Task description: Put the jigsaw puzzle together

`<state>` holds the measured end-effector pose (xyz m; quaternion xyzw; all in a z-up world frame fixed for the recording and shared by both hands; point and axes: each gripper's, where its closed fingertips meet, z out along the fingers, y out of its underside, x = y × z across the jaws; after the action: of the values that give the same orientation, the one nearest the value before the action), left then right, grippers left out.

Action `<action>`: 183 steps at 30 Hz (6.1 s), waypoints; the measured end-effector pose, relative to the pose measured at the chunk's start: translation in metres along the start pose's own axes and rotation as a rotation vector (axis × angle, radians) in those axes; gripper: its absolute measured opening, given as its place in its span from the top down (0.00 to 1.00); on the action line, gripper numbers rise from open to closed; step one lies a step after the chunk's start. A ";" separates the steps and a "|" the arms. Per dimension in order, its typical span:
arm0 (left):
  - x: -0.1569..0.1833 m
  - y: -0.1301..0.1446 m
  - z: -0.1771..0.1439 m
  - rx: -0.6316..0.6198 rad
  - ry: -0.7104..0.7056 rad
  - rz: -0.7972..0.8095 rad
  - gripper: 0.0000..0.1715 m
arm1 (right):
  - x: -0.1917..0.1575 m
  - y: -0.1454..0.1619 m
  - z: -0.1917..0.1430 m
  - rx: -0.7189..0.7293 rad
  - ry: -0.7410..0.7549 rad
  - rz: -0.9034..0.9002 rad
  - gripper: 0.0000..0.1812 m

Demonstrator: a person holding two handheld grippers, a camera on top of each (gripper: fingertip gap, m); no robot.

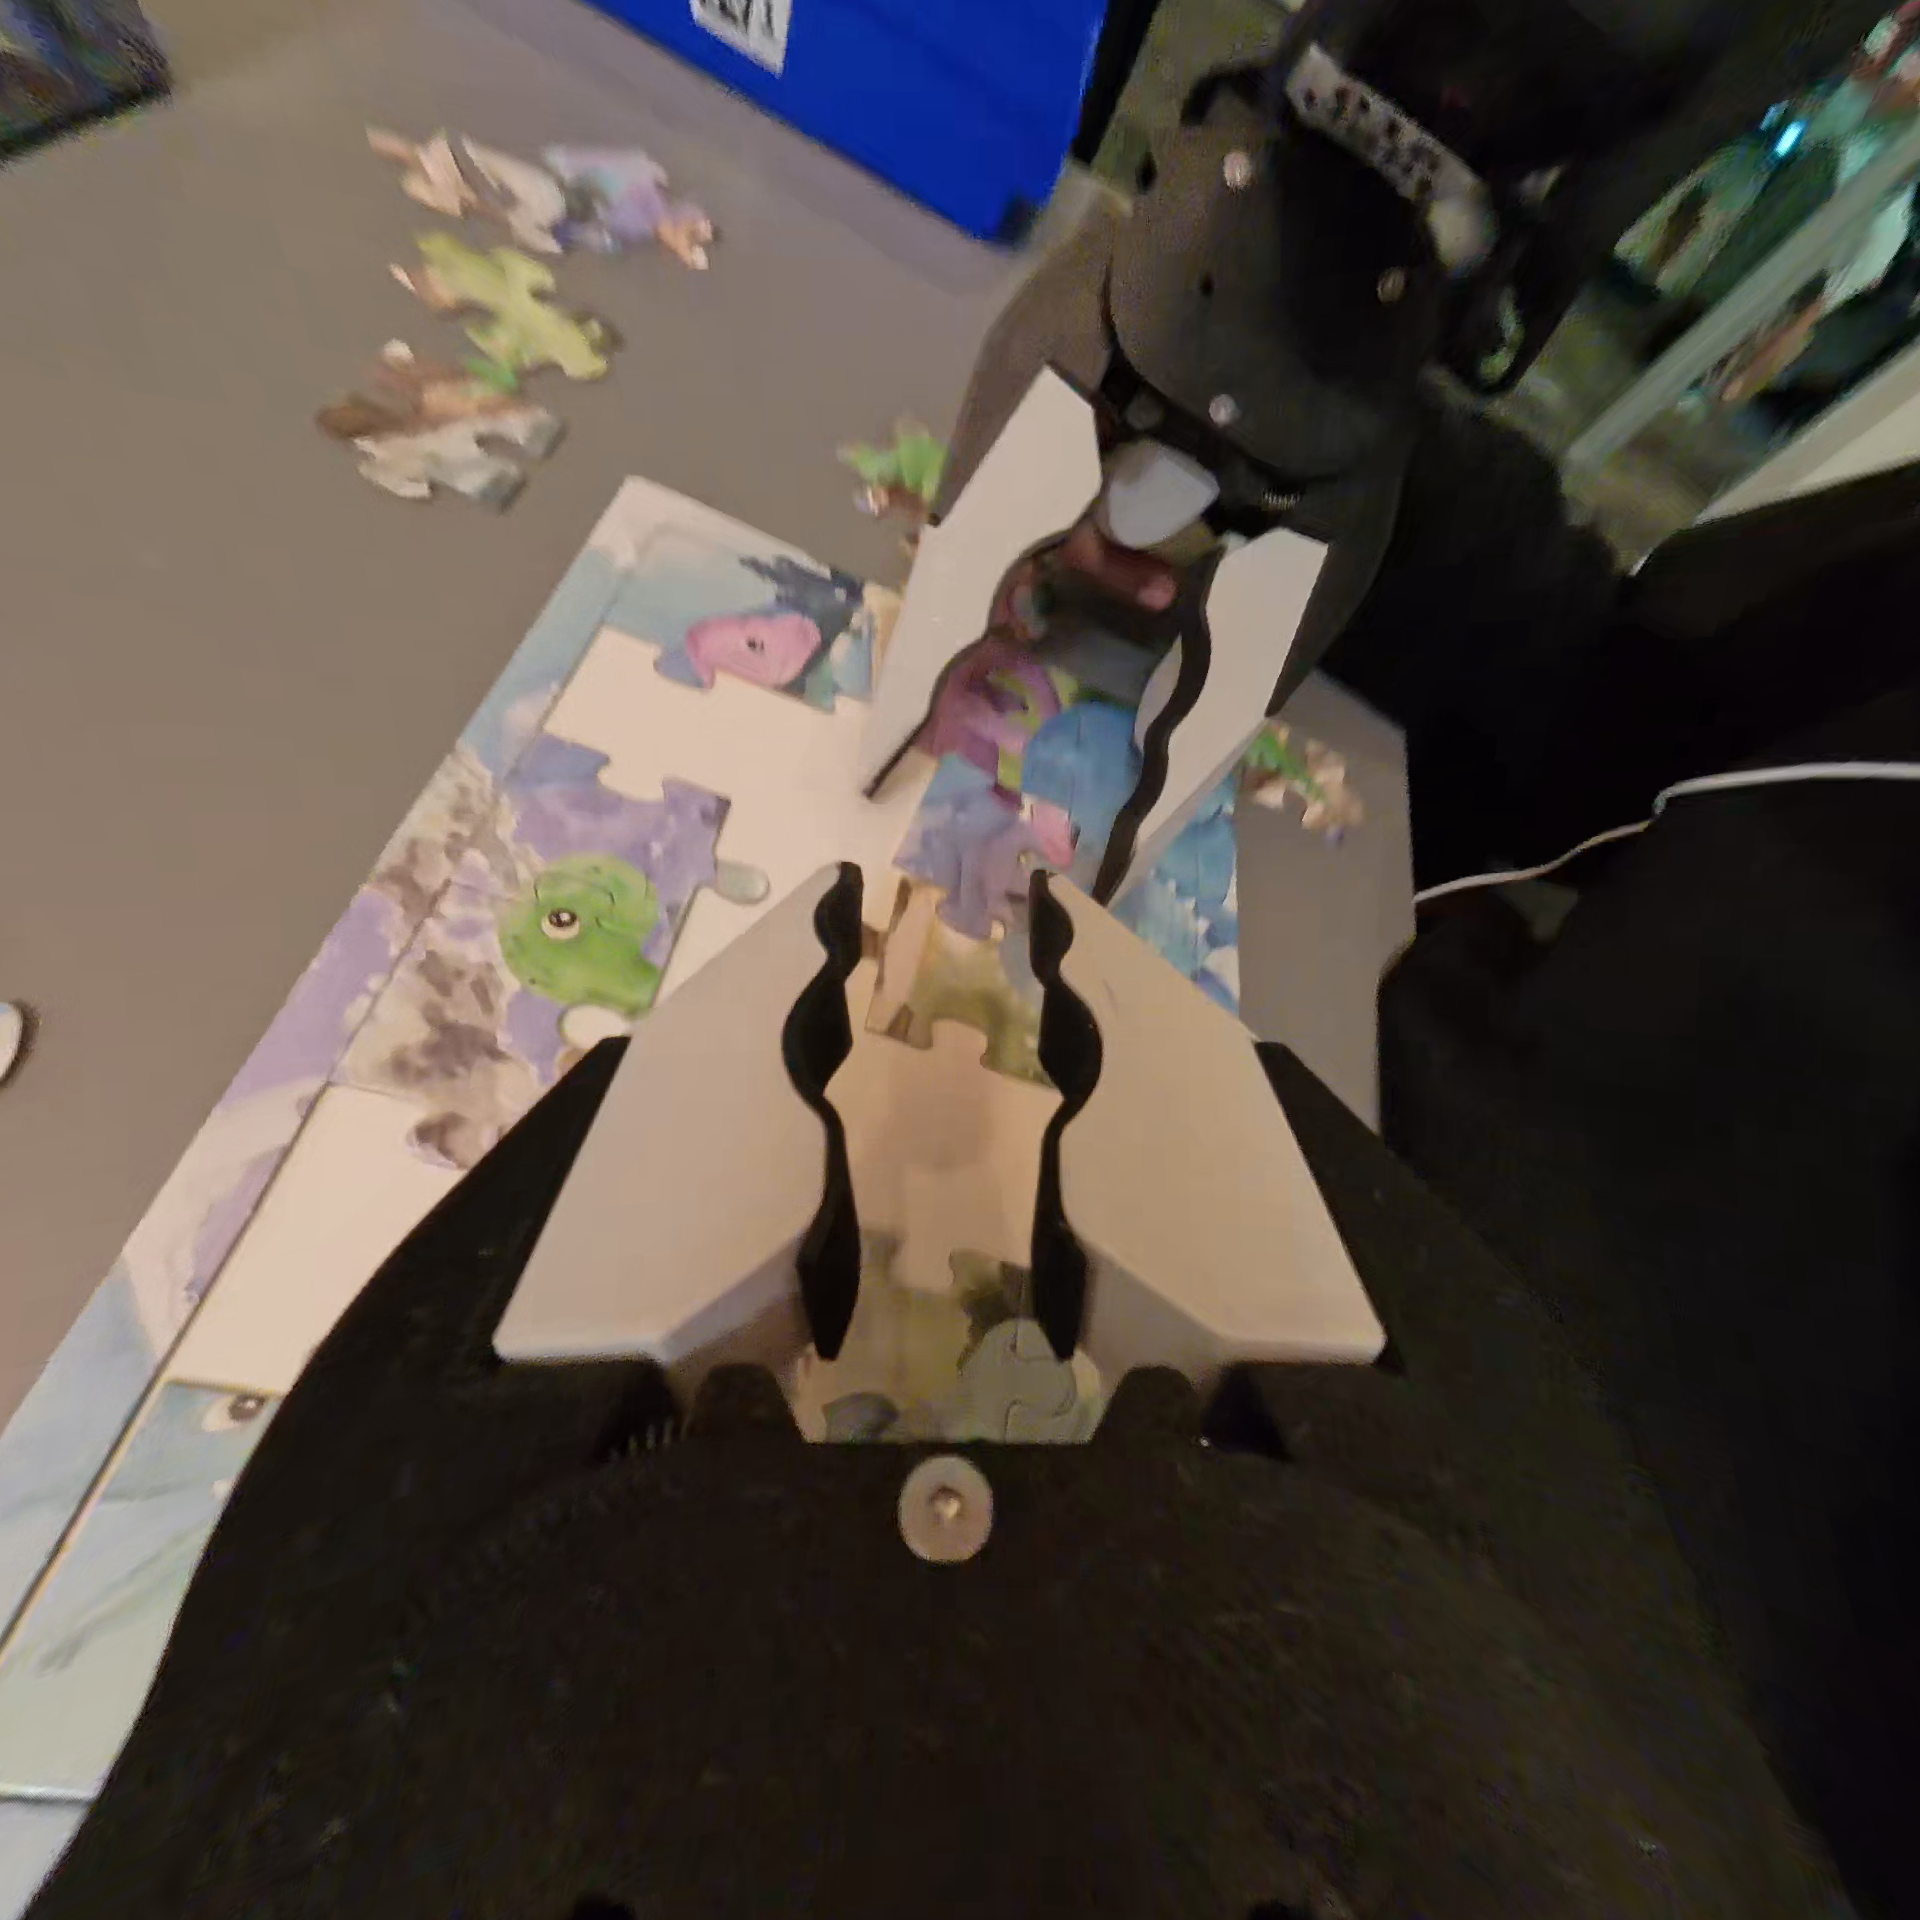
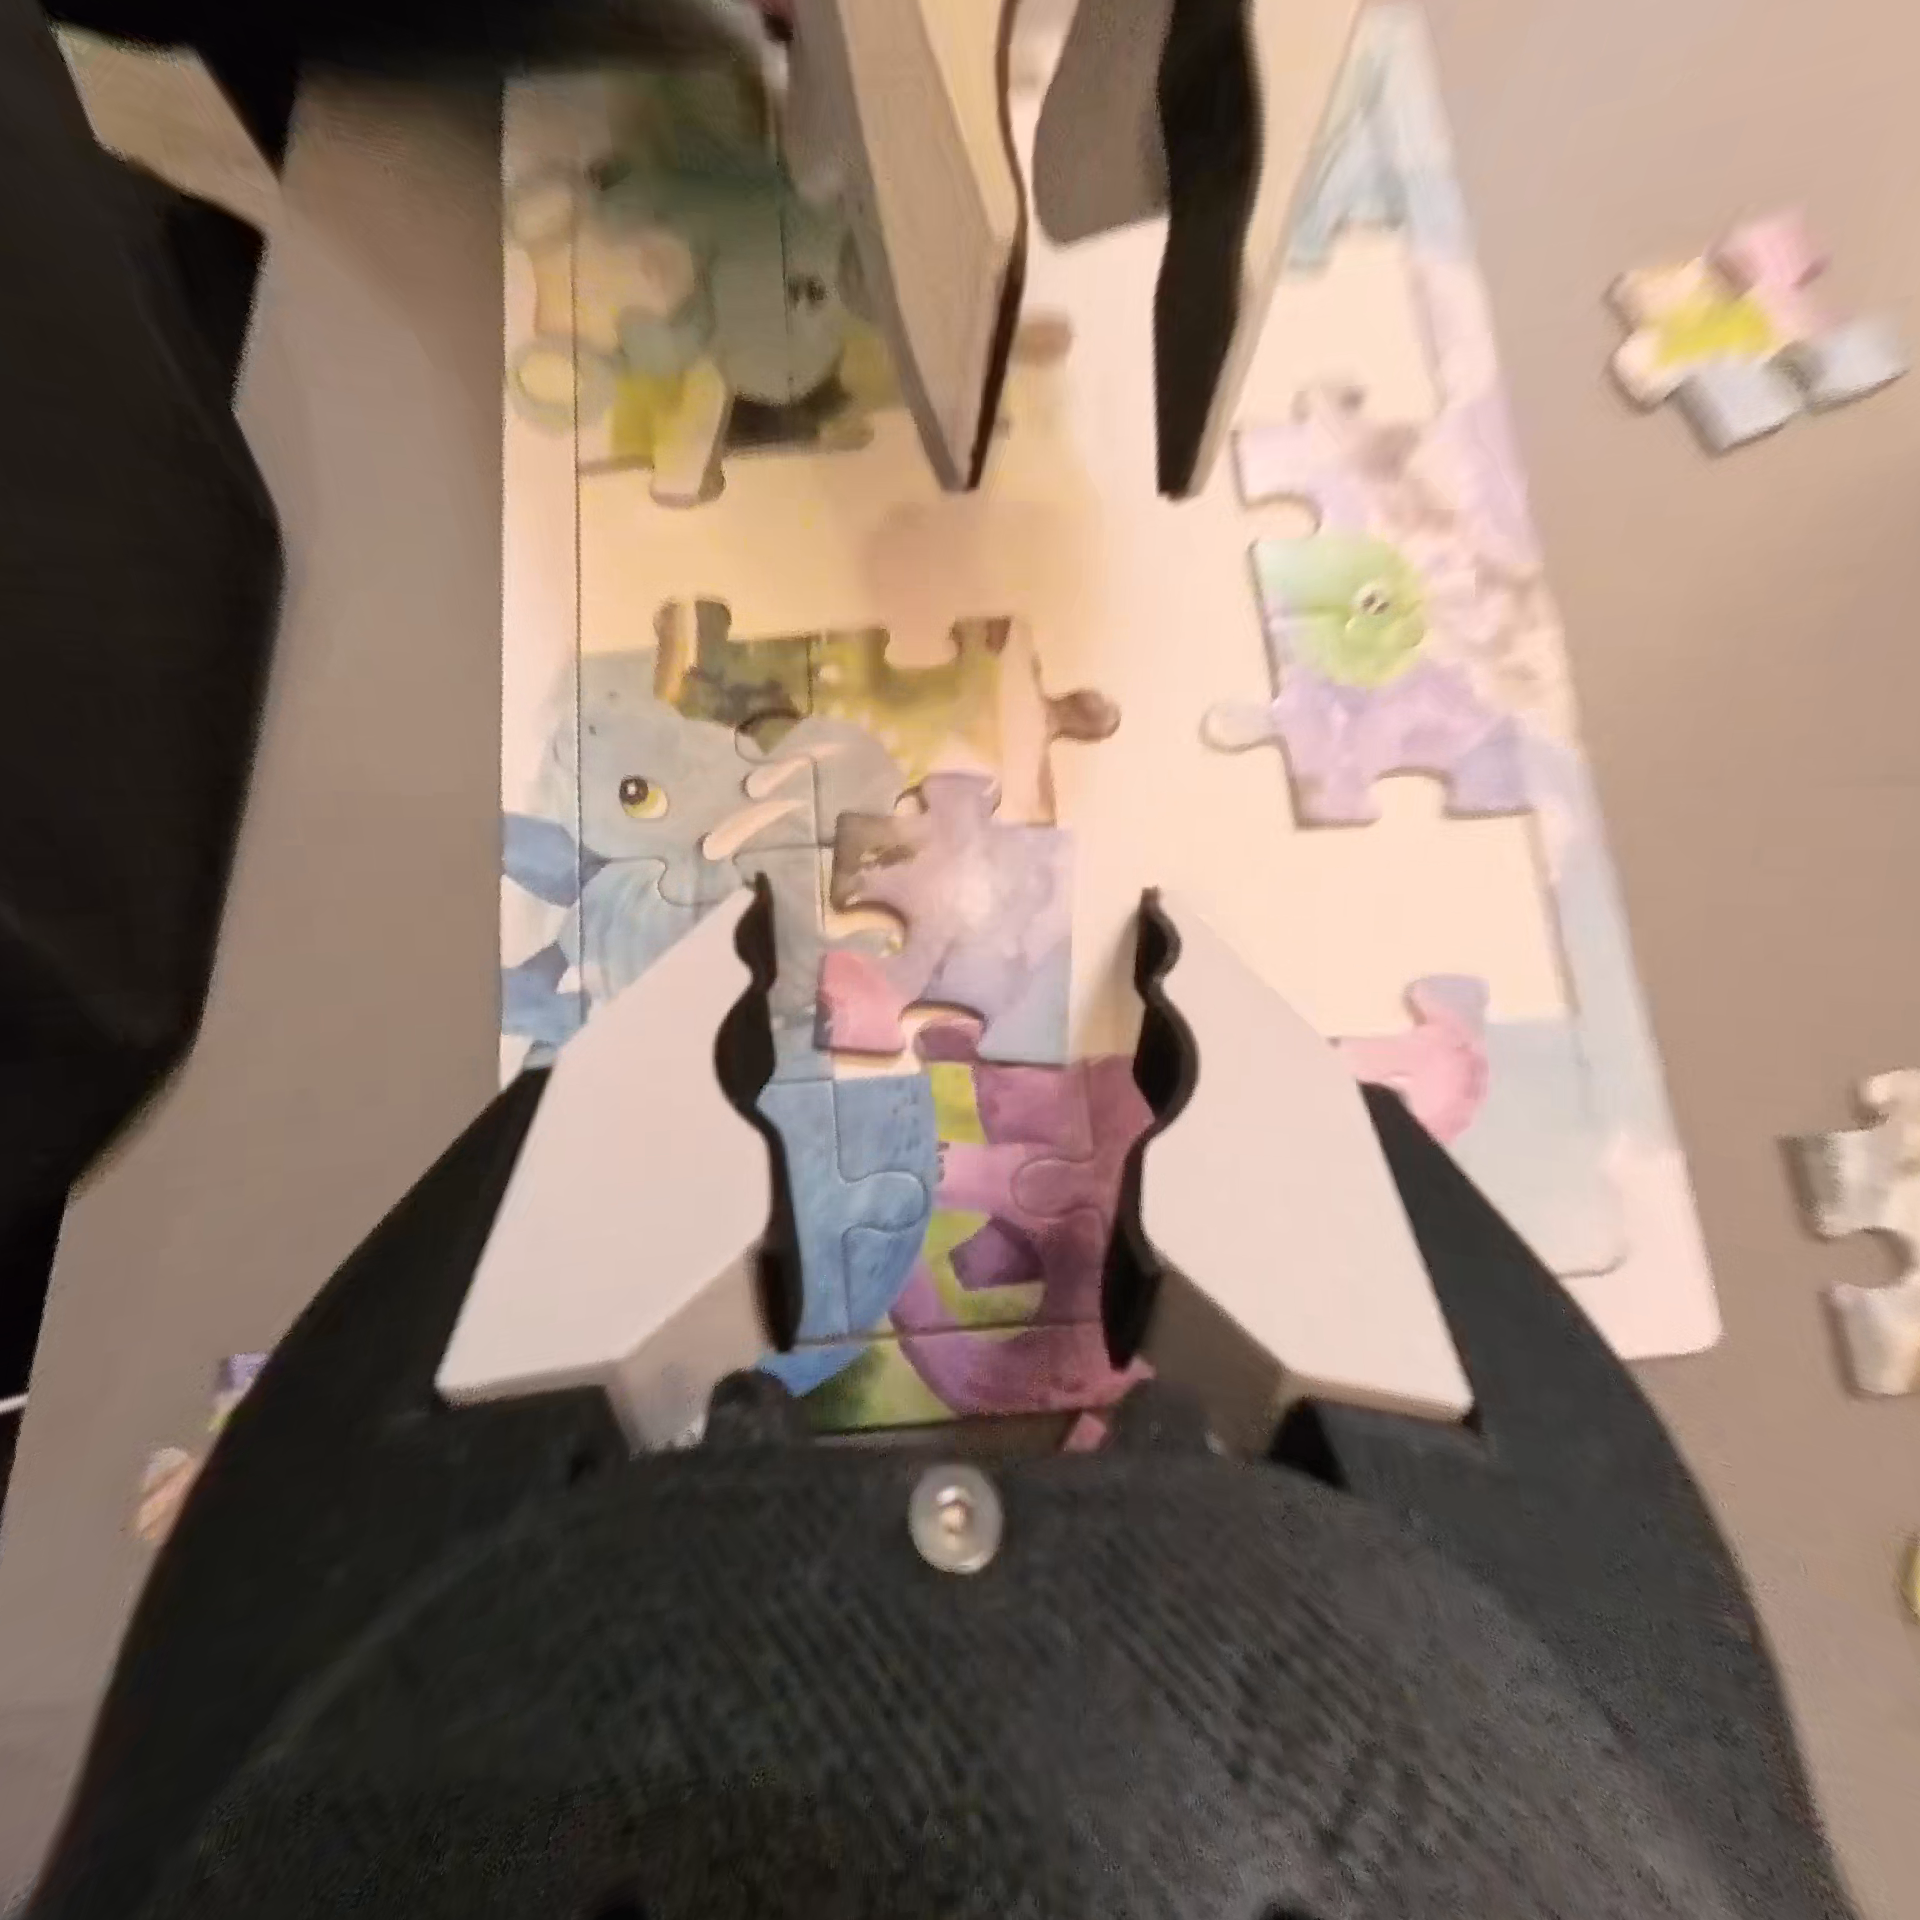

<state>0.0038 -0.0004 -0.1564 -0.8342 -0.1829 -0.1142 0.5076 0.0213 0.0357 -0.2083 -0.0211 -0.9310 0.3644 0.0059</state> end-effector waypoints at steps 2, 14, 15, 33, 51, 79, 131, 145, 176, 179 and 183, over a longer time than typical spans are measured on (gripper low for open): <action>-0.001 0.010 0.007 -0.038 -0.018 0.022 0.83 | -0.004 -0.003 0.003 0.025 -0.023 0.025 0.61; -0.007 0.040 0.027 -0.219 -0.062 0.063 0.86 | -0.007 0.000 -0.003 0.073 -0.019 -0.031 0.78; -0.007 0.040 0.027 -0.218 -0.061 0.061 0.86 | -0.007 0.000 -0.003 0.073 -0.017 -0.030 0.78; -0.006 0.040 0.028 -0.222 -0.056 0.073 0.86 | 0.001 0.009 -0.009 0.052 0.035 -0.031 0.79; -0.002 0.042 0.028 -0.231 -0.043 0.096 0.86 | 0.001 0.001 -0.005 0.080 0.036 -0.060 0.83; 0.021 0.045 0.044 -0.285 -0.029 0.250 0.80 | -0.003 0.015 -0.014 0.067 -0.011 0.019 0.69; 0.014 0.040 0.052 -0.269 -0.147 0.314 0.89 | -0.005 0.005 -0.008 0.100 -0.010 0.010 0.82; 0.017 0.041 0.054 -0.275 -0.148 0.304 0.96 | 0.004 0.010 -0.013 0.124 -0.013 0.097 0.97; 0.017 0.040 0.056 -0.286 -0.179 0.323 1.00 | -0.022 0.008 -0.011 0.094 -0.131 0.034 1.00; 0.015 0.039 0.056 -0.286 -0.185 0.326 0.99 | -0.023 0.009 -0.013 0.092 -0.131 0.029 1.00; 0.016 0.039 0.055 -0.286 -0.185 0.334 0.99 | -0.016 0.010 -0.025 0.118 -0.106 0.042 1.00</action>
<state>0.0352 0.0352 -0.2075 -0.9232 -0.0700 0.0233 0.3771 0.0382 0.0591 -0.1967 -0.0208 -0.9062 0.4194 -0.0497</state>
